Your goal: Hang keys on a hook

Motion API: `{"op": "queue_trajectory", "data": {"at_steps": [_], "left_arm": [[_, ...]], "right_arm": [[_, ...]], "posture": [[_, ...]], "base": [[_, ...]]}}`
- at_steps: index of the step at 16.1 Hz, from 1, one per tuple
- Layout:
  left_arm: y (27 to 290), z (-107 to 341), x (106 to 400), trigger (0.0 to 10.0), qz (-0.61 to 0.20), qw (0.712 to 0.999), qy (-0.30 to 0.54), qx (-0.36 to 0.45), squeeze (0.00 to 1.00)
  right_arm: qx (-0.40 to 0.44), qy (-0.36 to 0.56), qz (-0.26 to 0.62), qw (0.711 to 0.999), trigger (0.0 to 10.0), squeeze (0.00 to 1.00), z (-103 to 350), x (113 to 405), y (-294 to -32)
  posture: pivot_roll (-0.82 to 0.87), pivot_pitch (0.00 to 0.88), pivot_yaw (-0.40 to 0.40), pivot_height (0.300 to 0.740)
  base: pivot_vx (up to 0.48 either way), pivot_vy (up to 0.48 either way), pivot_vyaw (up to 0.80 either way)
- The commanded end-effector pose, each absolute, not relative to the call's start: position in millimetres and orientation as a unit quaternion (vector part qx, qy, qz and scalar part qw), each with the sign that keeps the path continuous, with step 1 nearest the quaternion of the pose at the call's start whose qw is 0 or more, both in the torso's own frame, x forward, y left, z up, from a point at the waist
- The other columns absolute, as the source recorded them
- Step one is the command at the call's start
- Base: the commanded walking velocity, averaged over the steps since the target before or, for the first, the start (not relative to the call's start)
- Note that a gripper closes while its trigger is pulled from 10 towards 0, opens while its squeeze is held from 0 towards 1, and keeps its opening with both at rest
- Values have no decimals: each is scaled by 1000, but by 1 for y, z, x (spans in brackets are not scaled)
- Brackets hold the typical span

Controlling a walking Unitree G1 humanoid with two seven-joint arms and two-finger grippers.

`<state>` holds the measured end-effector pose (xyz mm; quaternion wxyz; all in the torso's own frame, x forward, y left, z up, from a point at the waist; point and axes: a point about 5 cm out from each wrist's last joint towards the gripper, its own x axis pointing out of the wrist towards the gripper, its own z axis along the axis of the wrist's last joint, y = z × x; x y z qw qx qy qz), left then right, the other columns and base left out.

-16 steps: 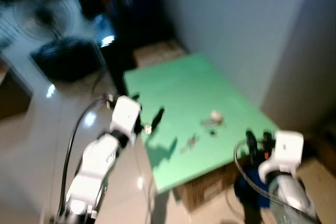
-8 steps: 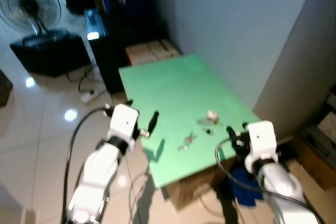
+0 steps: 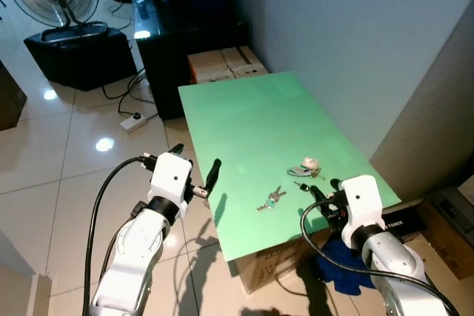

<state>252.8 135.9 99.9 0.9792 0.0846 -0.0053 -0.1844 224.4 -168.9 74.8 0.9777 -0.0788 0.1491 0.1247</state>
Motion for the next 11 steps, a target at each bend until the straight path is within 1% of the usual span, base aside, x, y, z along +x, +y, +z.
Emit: {"op": "queue_trajectory", "data": {"at_steps": [1, 3, 4, 6, 7, 11], "left_arm": [[131, 106, 254, 10000, -201, 976, -16, 83, 0], [131, 105, 254, 10000, -216, 972, -9, 95, 0], [131, 104, 255, 10000, -217, 971, -9, 100, 0], [132, 105, 257, 10000, -215, 972, -9, 96, 0], [132, 104, 257, 10000, -215, 972, -7, 98, 0], [139, 103, 253, 10000, -209, 973, -2, 102, 0]], "right_arm": [[-70, 144, 122, 979, 10000, 0, 78, 227, -169], [-77, 157, 136, 975, 10000, 0, 72, 225, -163], [-68, 160, 130, 976, 10000, 0, 69, 224, -164], [-76, 166, 128, 975, 10000, 0, 66, 224, -167], [-85, 170, 124, 974, 10000, 0, 65, 225, -169], [-76, 160, 129, 976, 10000, 0, 69, 228, -167]], "posture": [[-165, 8, 34, 740], [-160, 5, 37, 740], [-161, 0, 38, 740], [-162, 0, 38, 740], [-160, 0, 38, 740], [-149, 5, 32, 740]], "base": [[0, 0, 0], [0, 0, 0], [259, 0, -506], [285, 0, -800], [292, 0, -431], [303, 0, 0]]}}
